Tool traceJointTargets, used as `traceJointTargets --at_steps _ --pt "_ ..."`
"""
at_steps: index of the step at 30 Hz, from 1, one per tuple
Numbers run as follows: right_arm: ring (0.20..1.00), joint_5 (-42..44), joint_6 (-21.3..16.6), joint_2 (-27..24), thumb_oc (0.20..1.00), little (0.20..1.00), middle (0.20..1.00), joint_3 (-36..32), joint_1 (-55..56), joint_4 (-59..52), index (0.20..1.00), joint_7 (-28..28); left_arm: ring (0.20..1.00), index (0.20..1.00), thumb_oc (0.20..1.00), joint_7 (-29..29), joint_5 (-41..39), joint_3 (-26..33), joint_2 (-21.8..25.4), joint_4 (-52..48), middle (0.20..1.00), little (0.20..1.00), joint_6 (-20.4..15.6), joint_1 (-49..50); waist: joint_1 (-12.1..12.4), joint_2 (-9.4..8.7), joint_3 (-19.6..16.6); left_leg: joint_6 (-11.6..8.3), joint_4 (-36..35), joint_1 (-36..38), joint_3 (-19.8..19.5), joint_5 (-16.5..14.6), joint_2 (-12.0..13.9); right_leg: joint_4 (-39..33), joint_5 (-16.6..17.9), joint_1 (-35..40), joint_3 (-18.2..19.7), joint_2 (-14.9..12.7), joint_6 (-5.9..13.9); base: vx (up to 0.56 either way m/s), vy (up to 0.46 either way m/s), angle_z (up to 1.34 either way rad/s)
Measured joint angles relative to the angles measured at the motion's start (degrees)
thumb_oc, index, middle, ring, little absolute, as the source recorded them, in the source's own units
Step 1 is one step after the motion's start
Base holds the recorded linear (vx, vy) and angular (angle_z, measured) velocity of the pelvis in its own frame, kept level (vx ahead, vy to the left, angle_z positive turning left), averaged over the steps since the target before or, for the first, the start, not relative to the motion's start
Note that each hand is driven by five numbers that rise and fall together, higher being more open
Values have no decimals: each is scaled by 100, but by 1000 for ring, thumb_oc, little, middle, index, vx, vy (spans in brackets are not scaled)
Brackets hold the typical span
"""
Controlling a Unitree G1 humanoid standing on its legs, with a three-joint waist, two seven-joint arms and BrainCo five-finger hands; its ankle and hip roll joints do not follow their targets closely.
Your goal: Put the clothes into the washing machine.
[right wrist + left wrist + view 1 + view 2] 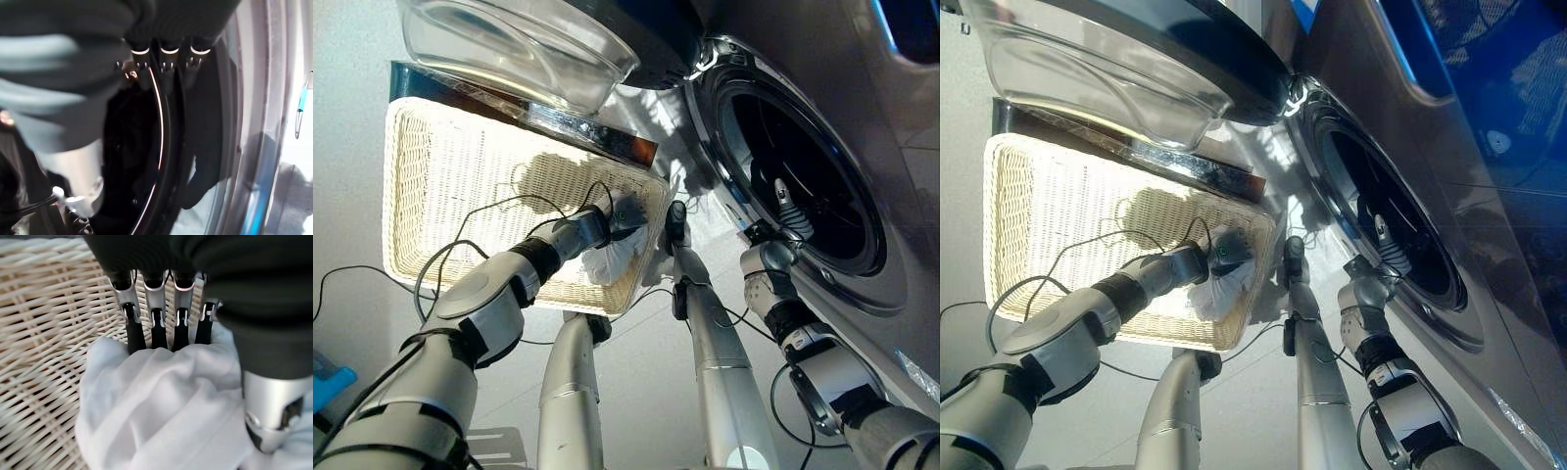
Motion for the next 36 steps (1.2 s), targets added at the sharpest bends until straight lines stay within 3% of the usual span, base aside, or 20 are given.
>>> traceJointTargets --at_steps 1,2,9,16,22,25,27,33,36 --pt "1000 3 -17 5 1000 1000 1000 -1 0 2 1000 6 247 247 247 -27 2 7 -53 47 247 247 45 -6 5 0 -2 -9 33 -45 -28 -6 14 0 0 -17 -27 7 -1 0 0 0" --pt "1000 5 -24 4 1000 1000 1000 -1 0 6 1000 7 200 200 200 -33 3 8 -79 80 200 200 49 -9 10 0 -2 -9 34 -53 -34 -5 17 0 1 -20 -37 8 -1 0 0 0" --pt "1000 162 -89 -14 1000 1000 1000 -36 4 27 1000 110 200 200 200 161 2 -3 -122 217 200 200 17 -1 72 3 -4 -9 53 -56 -45 -5 26 1 5 -10 -61 7 -7 0 0 0" --pt "1000 492 -115 -94 1000 1000 1000 -122 13 71 1000 419 200 200 200 1034 -47 -5 -53 593 200 200 12 -4 139 3 -4 10 127 -22 -57 9 9 69 26 29 -69 -32 -39 -5 3 0" --pt "1000 597 -21 -93 1000 1000 1000 -96 45 53 1000 509 200 200 200 1265 -1108 40 349 593 200 200 185 312 160 4 -4 31 108 292 -31 33 -3 105 33 292 -53 -49 -49 -9 13 0" --pt "1000 596 45 -96 1000 1000 1000 -92 114 -1 1000 459 200 200 200 1435 -2287 386 467 593 200 200 615 640 180 4 -4 32 105 388 -30 39 -3 111 33 389 -56 -52 -49 0 0 0" --pt "1000 590 88 -125 1000 1000 1000 -95 251 -246 1000 342 200 200 200 1689 -2809 778 552 595 200 200 667 864 257 5 -3 38 106 404 -32 49 -8 127 33 399 -59 -61 -50 0 0 0" --pt "1000 568 342 -209 1000 1000 1000 -96 706 -822 1000 -21 200 200 200 2659 -3686 2124 754 796 200 200 752 1727 393 7 -2 41 28 762 -55 81 -24 144 13 736 -96 -121 -40 -6 -4 3" --pt "1000 567 429 -215 1000 1000 1000 -97 717 -884 1000 -135 200 200 200 2927 -3932 2378 854 819 200 200 767 1828 422 7 -2 43 2 811 -89 95 -43 184 -12 788 -136 -146 -11 -5 -4 9"
